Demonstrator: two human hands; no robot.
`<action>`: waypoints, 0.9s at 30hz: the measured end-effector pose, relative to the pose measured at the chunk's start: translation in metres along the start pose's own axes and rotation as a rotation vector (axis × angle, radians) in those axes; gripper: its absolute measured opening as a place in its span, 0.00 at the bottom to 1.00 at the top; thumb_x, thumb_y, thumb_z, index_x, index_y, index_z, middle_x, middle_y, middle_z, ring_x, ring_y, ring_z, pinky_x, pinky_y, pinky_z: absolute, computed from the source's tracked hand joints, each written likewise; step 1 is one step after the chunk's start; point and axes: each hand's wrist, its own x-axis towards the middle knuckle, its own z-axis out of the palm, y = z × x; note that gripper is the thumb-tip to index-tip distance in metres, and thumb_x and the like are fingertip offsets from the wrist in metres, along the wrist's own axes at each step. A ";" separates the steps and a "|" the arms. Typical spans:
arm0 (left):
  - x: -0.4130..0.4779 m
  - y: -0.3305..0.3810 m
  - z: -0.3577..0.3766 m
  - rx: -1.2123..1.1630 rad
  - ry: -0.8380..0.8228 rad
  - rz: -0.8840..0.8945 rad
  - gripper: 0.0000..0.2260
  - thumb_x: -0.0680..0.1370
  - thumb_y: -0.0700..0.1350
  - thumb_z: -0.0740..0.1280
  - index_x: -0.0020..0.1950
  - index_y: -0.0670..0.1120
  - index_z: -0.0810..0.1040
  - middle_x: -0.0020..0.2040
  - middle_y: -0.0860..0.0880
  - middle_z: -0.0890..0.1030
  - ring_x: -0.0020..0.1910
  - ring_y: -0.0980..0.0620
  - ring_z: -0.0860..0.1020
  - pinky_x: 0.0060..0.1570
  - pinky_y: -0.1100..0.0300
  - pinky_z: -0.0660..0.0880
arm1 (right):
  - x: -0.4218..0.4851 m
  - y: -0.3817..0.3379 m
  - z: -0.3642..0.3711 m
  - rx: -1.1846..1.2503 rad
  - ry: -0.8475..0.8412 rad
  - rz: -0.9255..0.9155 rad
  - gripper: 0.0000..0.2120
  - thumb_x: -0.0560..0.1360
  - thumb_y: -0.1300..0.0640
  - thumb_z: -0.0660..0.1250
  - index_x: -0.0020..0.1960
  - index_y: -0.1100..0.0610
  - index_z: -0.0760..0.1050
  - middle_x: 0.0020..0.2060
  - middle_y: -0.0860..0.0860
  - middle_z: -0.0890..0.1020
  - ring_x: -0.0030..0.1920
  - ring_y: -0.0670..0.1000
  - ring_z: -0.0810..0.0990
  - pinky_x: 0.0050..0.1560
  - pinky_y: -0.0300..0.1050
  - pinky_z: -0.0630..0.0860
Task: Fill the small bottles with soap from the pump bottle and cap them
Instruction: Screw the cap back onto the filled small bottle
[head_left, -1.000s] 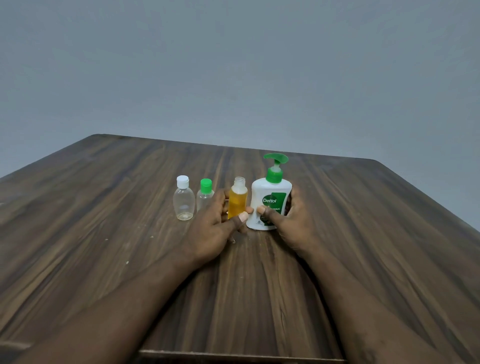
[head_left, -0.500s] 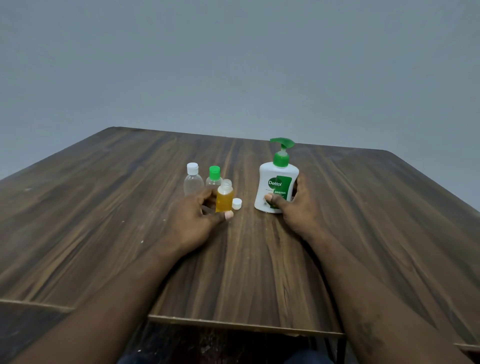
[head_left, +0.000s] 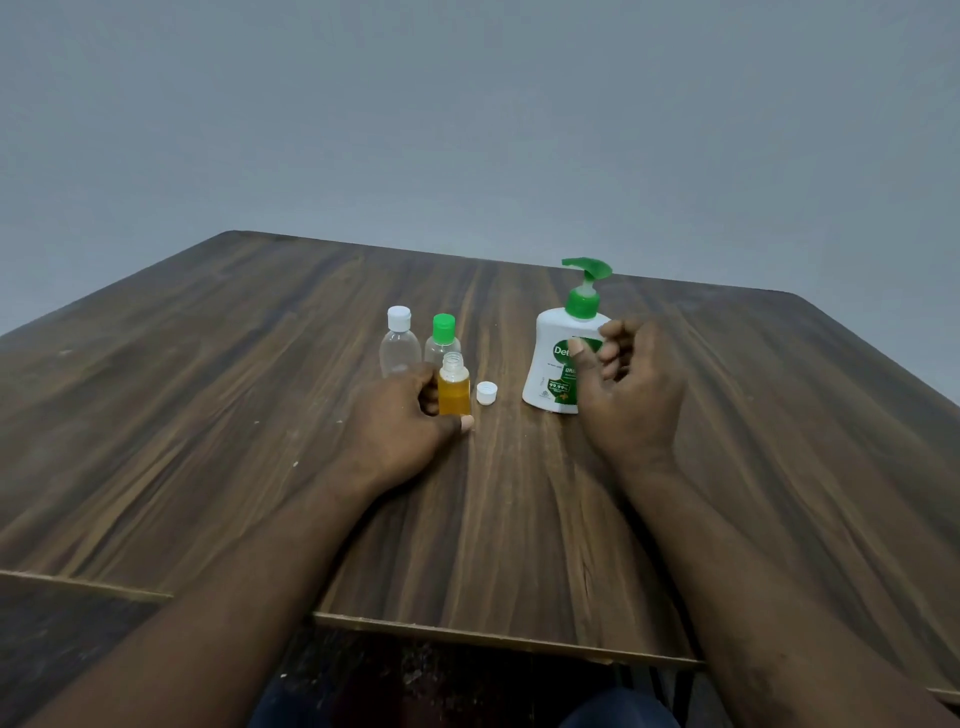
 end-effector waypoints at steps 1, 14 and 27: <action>0.000 0.000 0.001 0.013 -0.001 0.001 0.13 0.71 0.47 0.80 0.51 0.54 0.80 0.44 0.58 0.83 0.45 0.62 0.79 0.47 0.61 0.75 | -0.004 -0.002 0.003 -0.012 -0.069 -0.060 0.08 0.77 0.53 0.74 0.49 0.54 0.75 0.36 0.47 0.77 0.33 0.47 0.76 0.37 0.44 0.75; 0.004 -0.008 0.005 0.065 0.016 0.036 0.17 0.69 0.50 0.80 0.56 0.53 0.83 0.47 0.56 0.84 0.48 0.57 0.81 0.48 0.60 0.76 | -0.024 -0.015 0.035 -0.365 -0.803 -0.215 0.18 0.80 0.54 0.67 0.70 0.49 0.75 0.68 0.46 0.79 0.60 0.56 0.81 0.56 0.53 0.79; 0.003 -0.004 0.005 0.084 -0.012 0.064 0.19 0.70 0.55 0.79 0.57 0.54 0.81 0.47 0.59 0.82 0.47 0.59 0.79 0.42 0.67 0.70 | -0.024 -0.011 0.028 -0.132 -0.729 -0.111 0.11 0.72 0.52 0.78 0.51 0.48 0.79 0.45 0.42 0.81 0.46 0.44 0.78 0.46 0.45 0.76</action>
